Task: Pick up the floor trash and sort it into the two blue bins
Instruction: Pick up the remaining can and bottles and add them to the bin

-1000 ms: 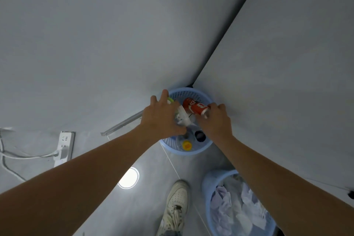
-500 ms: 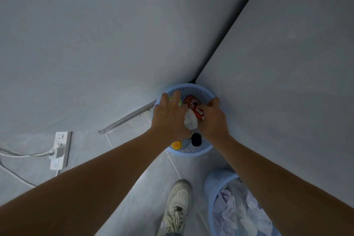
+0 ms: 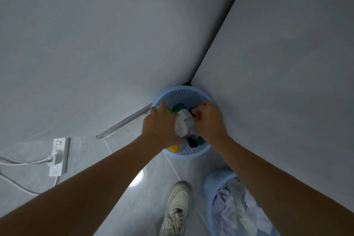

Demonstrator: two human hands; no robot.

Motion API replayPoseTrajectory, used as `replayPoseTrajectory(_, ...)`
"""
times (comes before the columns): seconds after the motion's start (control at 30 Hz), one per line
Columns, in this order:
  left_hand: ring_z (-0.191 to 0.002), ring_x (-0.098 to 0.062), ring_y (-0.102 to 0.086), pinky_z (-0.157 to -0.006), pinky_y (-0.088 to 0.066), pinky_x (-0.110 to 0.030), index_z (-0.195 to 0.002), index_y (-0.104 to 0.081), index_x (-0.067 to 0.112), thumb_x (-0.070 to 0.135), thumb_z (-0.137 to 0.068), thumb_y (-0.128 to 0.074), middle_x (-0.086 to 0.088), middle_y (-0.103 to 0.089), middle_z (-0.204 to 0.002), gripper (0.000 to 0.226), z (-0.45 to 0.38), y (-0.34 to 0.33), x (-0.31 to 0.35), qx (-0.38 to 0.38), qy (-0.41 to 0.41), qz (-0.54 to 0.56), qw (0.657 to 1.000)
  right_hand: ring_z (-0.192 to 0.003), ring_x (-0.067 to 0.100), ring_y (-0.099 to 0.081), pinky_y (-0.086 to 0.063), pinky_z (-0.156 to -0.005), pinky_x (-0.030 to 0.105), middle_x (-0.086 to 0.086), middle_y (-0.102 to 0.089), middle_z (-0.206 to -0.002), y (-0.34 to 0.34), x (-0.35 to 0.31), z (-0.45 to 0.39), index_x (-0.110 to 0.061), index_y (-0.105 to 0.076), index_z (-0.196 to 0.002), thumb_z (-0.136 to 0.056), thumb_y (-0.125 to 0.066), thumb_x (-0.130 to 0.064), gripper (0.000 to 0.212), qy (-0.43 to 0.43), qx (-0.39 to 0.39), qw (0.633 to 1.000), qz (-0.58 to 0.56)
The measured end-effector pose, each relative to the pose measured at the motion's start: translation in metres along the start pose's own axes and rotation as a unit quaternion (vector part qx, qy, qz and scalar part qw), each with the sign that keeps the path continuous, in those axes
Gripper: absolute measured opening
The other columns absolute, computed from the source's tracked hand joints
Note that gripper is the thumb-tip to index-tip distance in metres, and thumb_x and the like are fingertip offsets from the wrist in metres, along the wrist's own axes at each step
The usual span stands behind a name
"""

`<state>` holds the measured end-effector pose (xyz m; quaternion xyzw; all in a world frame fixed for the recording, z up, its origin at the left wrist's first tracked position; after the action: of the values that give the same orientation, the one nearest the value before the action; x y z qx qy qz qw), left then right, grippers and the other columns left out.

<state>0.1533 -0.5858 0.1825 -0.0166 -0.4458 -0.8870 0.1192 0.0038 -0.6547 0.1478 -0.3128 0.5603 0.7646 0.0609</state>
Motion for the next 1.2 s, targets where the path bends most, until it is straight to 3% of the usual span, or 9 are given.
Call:
replayPoseTrajectory(0.13, -0.112, -0.028, -0.051, -0.075, -0.05, -0.036, -0.127, -0.059, 0.027, 0.075, -0.06, -0.074, -0.009, -0.039, -0.129, 0.084, -0.016, -0.006, 0.012, -0.039, -0.004, 0.01, 0.999, -0.087, 0.019, -0.064, -0.056, -0.076, 0.032, 0.009, -0.067, -0.097, -0.003, 0.005, -0.008, -0.004, -0.075, -0.093, -0.082, -0.06, 0.007, 0.022, -0.058, 0.01, 0.995, -0.083)
replayPoseTrajectory(0.23, -0.106, -0.028, -0.058, -0.071, -0.047, -0.034, -0.129, -0.058, 0.026, 0.072, -0.063, -0.073, -0.014, -0.041, -0.137, 0.082, -0.029, -0.014, 0.033, -0.053, -0.018, -0.011, 0.998, -0.09, 0.02, -0.066, -0.056, -0.082, 0.032, 0.008, -0.069, -0.099, 0.001, 0.0, -0.009, -0.005, -0.073, -0.103, -0.085, -0.054, 0.008, 0.029, -0.06, 0.016, 0.989, -0.133)
replayPoseTrajectory(0.33, -0.105, -0.029, -0.06, -0.077, -0.05, -0.037, -0.129, -0.058, 0.026, 0.072, -0.064, -0.073, -0.016, -0.037, -0.142, 0.081, -0.036, -0.014, 0.041, -0.041, -0.004, -0.005, 0.999, -0.088, 0.018, -0.065, -0.055, -0.081, 0.028, 0.001, -0.066, -0.095, 0.011, -0.003, -0.003, -0.005, -0.072, -0.102, -0.082, -0.051, 0.011, 0.033, -0.049, 0.028, 0.985, -0.164)
replayPoseTrajectory(0.5, -0.118, -0.032, -0.057, -0.079, -0.051, -0.037, -0.129, -0.055, 0.032, 0.071, -0.064, -0.074, -0.014, -0.018, -0.154, 0.079, -0.027, 0.001, 0.027, 0.005, 0.022, 0.078, 0.997, -0.087, 0.016, -0.064, -0.053, -0.078, 0.024, 0.004, -0.065, -0.095, 0.021, 0.003, 0.004, -0.009, -0.071, -0.101, -0.082, -0.056, 0.013, 0.032, -0.054, 0.056, 0.981, -0.177)
replayPoseTrajectory(0.7, -0.116, -0.031, -0.058, -0.079, -0.047, -0.038, -0.142, -0.039, 0.019, 0.073, -0.076, -0.066, -0.009, -0.051, -0.132, 0.089, -0.024, 0.013, 0.005, 0.067, 0.062, 0.162, 0.983, -0.088, 0.018, -0.063, -0.055, -0.081, 0.031, 0.003, -0.065, -0.092, 0.026, -0.003, 0.015, -0.005, -0.069, -0.098, -0.083, -0.053, 0.012, 0.027, -0.06, 0.066, 0.979, -0.185)
replayPoseTrajectory(0.87, -0.1, -0.026, -0.059, -0.068, -0.041, -0.032, -0.133, -0.043, 0.014, 0.067, -0.08, -0.068, -0.009, -0.047, -0.12, 0.079, -0.029, 0.024, 0.017, 0.114, 0.038, 0.177, 0.977, -0.085, 0.012, -0.061, -0.055, -0.077, 0.03, -0.005, -0.061, -0.091, 0.025, -0.008, 0.021, -0.012, -0.067, -0.098, -0.083, -0.054, 0.009, 0.029, -0.061, 0.055, 0.982, -0.172)
replayPoseTrajectory(1.07, -0.1, -0.027, -0.058, -0.067, -0.047, -0.036, -0.13, -0.044, 0.018, 0.056, -0.088, -0.061, -0.007, -0.048, -0.116, 0.059, -0.001, 0.028, 0.007, 0.151, 0.02, 0.14, 0.978, -0.085, 0.016, -0.059, -0.054, -0.075, 0.034, -0.005, -0.058, -0.094, 0.031, -0.008, 0.033, -0.018, -0.064, -0.099, -0.083, -0.061, 0.001, 0.025, -0.076, 0.049, 0.99, -0.11)
replayPoseTrajectory(1.2, -0.097, -0.023, -0.056, -0.064, -0.042, -0.033, -0.126, -0.049, 0.021, 0.05, -0.093, -0.054, -0.001, -0.051, -0.107, 0.044, 0.052, 0.035, -0.02, 0.168, 0.01, 0.156, 0.973, -0.084, 0.016, -0.06, -0.055, -0.073, 0.037, -0.003, -0.059, -0.096, 0.04, -0.029, 0.049, -0.019, -0.063, -0.098, -0.085, -0.058, 0.002, 0.025, -0.056, 0.03, 0.995, -0.08)
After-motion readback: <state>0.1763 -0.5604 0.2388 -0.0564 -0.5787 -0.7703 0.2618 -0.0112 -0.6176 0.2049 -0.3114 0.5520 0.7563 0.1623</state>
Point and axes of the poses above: each hand's wrist, its own z-axis away from the middle knuckle, its own y-axis out of the back of the hand, x = y × z, the point moved 5 cm from there along -z, towards the middle knuckle
